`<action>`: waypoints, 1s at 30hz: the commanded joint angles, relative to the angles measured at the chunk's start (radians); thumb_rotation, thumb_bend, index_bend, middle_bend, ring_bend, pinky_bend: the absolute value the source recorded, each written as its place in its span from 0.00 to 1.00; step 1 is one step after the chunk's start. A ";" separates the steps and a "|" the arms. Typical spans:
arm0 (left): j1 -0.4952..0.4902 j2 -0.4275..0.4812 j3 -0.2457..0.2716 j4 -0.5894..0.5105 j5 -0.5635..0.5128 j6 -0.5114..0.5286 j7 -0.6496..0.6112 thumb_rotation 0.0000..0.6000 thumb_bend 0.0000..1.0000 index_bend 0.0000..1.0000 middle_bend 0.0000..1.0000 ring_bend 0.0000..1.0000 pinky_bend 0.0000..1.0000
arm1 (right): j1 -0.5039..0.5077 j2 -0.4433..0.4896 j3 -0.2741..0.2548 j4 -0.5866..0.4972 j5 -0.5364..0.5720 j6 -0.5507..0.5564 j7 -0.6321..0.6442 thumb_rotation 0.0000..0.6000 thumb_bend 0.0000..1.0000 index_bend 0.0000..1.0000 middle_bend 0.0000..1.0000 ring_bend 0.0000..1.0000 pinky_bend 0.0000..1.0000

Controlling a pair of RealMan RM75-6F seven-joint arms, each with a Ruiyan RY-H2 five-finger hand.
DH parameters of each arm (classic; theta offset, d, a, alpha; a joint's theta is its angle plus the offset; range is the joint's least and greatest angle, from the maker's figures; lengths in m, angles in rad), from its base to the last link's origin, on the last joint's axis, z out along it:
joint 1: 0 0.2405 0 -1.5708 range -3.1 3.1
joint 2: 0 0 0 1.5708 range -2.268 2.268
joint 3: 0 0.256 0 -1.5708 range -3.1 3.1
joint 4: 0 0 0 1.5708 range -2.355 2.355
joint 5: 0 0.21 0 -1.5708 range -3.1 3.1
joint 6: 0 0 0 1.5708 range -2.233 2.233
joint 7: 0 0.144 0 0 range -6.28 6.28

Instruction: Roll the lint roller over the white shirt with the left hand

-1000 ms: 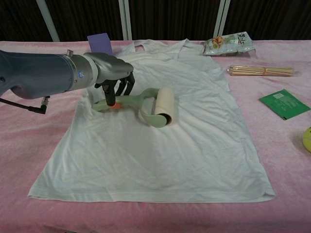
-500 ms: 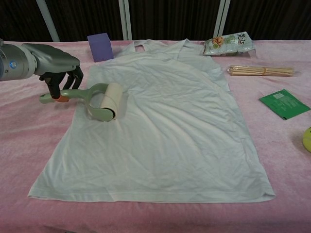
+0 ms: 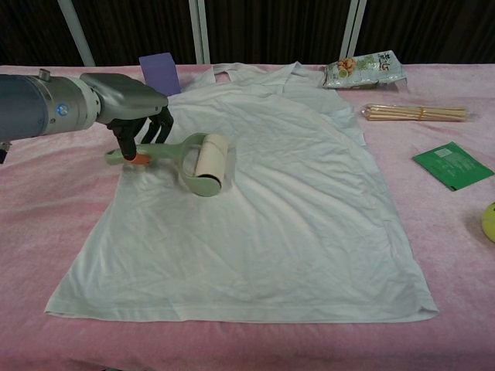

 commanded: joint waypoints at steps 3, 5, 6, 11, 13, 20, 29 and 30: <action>-0.056 -0.071 -0.036 0.030 -0.045 -0.007 0.039 1.00 0.59 0.65 0.64 0.49 0.67 | 0.000 0.001 0.001 0.000 0.004 -0.001 0.003 1.00 0.26 0.24 0.05 0.23 0.34; -0.078 -0.100 -0.049 0.041 -0.073 -0.011 0.056 1.00 0.59 0.65 0.64 0.49 0.67 | 0.000 0.002 0.001 0.000 0.005 -0.002 0.003 1.00 0.26 0.24 0.05 0.23 0.34; -0.089 -0.114 -0.054 0.050 -0.087 -0.011 0.065 1.00 0.59 0.65 0.64 0.49 0.67 | 0.000 0.002 0.002 0.000 0.005 -0.002 0.002 1.00 0.26 0.24 0.05 0.23 0.34; -0.117 -0.147 -0.059 0.071 -0.131 -0.007 0.097 1.00 0.59 0.65 0.64 0.49 0.67 | -0.002 0.002 0.003 0.000 0.006 0.002 0.002 1.00 0.26 0.24 0.05 0.23 0.34; -0.122 -0.150 -0.055 0.072 -0.146 -0.001 0.109 1.00 0.59 0.65 0.64 0.49 0.67 | -0.002 0.003 0.003 0.000 0.007 0.002 0.001 1.00 0.26 0.24 0.06 0.23 0.34; -0.104 -0.099 -0.028 0.045 -0.174 0.016 0.114 1.00 0.59 0.65 0.64 0.49 0.67 | -0.001 0.001 0.002 0.000 0.007 0.001 -0.003 1.00 0.26 0.24 0.05 0.23 0.34; -0.030 0.048 0.053 -0.033 -0.113 0.023 0.065 1.00 0.59 0.65 0.64 0.49 0.67 | -0.001 -0.003 0.003 -0.002 0.010 0.004 -0.012 1.00 0.26 0.24 0.05 0.23 0.34; -0.022 0.060 0.061 -0.036 -0.105 0.021 0.058 1.00 0.59 0.65 0.64 0.49 0.67 | -0.001 -0.004 0.003 -0.002 0.011 0.004 -0.013 1.00 0.26 0.24 0.05 0.23 0.34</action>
